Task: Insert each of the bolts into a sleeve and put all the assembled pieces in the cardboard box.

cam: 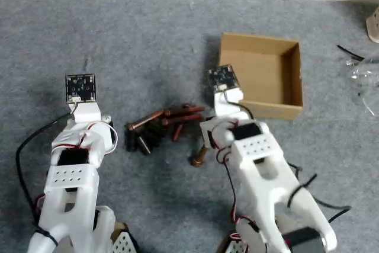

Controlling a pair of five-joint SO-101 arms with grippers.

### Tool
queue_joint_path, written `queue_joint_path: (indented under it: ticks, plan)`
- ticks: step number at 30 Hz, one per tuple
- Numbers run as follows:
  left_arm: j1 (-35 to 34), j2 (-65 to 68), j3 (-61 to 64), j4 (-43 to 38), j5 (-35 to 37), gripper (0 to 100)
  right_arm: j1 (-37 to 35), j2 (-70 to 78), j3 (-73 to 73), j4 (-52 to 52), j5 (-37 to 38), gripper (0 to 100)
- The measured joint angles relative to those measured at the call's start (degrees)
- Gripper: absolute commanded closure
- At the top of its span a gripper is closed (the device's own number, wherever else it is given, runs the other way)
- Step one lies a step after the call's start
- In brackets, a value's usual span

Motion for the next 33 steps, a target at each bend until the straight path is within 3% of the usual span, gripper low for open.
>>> queue_joint_path:
  ticks: [16, 25, 33]
  plan:
    - [0.0, 0.0, 0.0, 0.0, 0.0, 99, 0.0, -24.4, 17.9, -10.8, 0.0, 99.4]
    - [0.2, 0.6, 0.3, -2.7, 0.0, 99, 0.0, -27.4, 21.7, -15.4, 0.0, 99.4]
    - [3.6, 23.3, -11.1, -2.9, -1.8, 99, 0.0, -27.5, 21.8, -15.7, 0.0, 99.4]
